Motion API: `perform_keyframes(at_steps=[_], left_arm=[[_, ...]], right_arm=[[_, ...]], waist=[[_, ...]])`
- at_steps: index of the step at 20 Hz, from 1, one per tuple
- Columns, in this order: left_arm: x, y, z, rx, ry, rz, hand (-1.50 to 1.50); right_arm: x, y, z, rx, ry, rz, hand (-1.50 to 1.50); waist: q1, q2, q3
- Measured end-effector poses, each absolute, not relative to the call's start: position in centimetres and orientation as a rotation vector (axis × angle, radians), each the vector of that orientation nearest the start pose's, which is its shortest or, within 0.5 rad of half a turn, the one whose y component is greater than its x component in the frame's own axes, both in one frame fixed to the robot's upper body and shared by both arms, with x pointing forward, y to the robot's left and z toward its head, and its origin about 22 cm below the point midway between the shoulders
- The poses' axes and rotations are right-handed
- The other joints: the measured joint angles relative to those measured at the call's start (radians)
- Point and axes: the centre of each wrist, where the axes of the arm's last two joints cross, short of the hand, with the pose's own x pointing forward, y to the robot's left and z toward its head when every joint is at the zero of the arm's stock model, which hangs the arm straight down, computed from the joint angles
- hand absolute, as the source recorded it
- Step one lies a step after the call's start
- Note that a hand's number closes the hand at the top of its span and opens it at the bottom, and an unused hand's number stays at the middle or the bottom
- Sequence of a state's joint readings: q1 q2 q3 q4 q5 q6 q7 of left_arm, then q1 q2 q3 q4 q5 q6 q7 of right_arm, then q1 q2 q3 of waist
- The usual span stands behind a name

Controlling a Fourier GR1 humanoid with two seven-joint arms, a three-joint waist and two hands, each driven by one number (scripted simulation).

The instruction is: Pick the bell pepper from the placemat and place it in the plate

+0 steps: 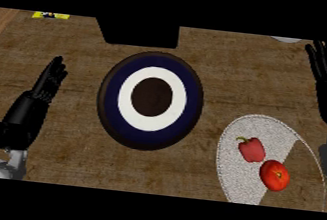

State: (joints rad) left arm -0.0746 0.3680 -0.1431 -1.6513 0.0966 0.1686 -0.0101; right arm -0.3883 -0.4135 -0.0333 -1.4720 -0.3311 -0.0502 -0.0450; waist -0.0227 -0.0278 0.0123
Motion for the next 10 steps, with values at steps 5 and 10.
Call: perform_keyframes(at_steps=[5,10], left_arm=[[25.3,28.0,3.2,0.206,-1.657,-0.201,0.00],[24.2,29.2,0.8,0.198,-1.566,-0.159,0.00]], right_arm=[[30.9,-24.6,9.6,0.139,-1.826,0.149,1.50],[29.5,-23.7,8.0,-0.109,-1.900,0.243,-1.50]], waist=[[0.014,0.020,-0.010],[0.007,0.022,-0.018]])
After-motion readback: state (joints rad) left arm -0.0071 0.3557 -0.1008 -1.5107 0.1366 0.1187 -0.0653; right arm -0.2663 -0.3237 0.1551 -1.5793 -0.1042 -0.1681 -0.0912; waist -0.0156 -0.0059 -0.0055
